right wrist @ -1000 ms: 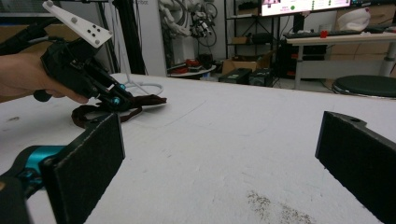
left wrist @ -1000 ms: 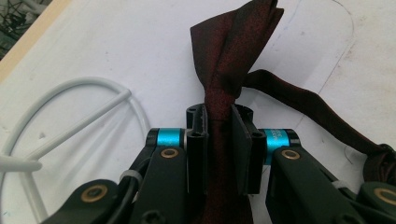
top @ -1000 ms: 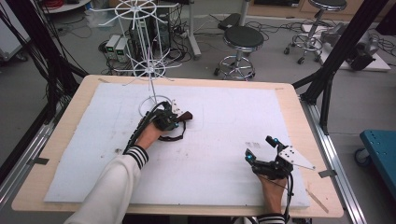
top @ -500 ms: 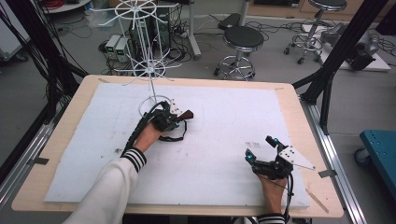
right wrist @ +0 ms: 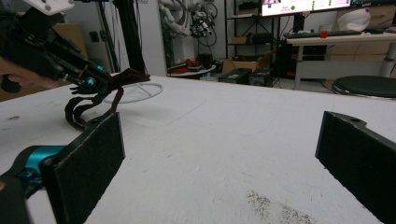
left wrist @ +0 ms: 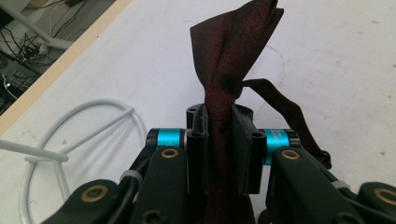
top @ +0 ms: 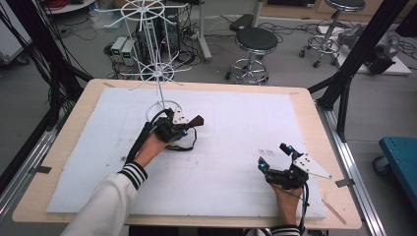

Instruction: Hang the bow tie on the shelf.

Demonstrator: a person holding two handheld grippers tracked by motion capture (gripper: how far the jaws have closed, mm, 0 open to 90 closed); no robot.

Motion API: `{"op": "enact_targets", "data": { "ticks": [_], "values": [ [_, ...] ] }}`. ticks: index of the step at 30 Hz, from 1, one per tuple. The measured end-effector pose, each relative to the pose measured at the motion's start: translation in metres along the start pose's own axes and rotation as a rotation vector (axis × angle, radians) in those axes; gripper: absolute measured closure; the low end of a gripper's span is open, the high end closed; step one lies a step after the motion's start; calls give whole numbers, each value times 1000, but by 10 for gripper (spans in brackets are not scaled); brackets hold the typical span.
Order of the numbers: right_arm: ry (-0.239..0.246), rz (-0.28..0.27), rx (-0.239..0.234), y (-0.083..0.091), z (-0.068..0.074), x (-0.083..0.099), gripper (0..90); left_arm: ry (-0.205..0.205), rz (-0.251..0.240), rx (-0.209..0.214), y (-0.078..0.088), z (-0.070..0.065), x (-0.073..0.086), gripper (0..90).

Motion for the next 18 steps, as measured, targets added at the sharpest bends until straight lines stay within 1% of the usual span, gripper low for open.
{"op": "enact_targets", "data": {
  "ticks": [3,9,10,13,15,18],
  "values": [
    [-5,-3,-1,0,0,0,6,11,-15,5,6,1,-1,769],
    [-1,-2,-1,0,0,0,6,17,-48,11,17,1,-5,768],
    [-1,-4,-1,0,0,0,6,25,-56,12,20,1,-5,768],
    [2,-2,0,0,0,0,6,23,-62,13,24,2,-4,768],
    [2,-2,0,0,0,0,6,34,-68,17,27,2,-4,768],
    [-2,0,0,0,0,0,6,46,-91,20,35,4,-5,768]
  ]
}}
Point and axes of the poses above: each handheld gripper's, and its own axes: y roughly backward along the jaws, x roughly out of its underside, z roughly to its left, the point moved 6 cm from there along -y, roughly forward along the jaws, and after that the axes turned 8 degrees about -x, right-handed, at the moved point
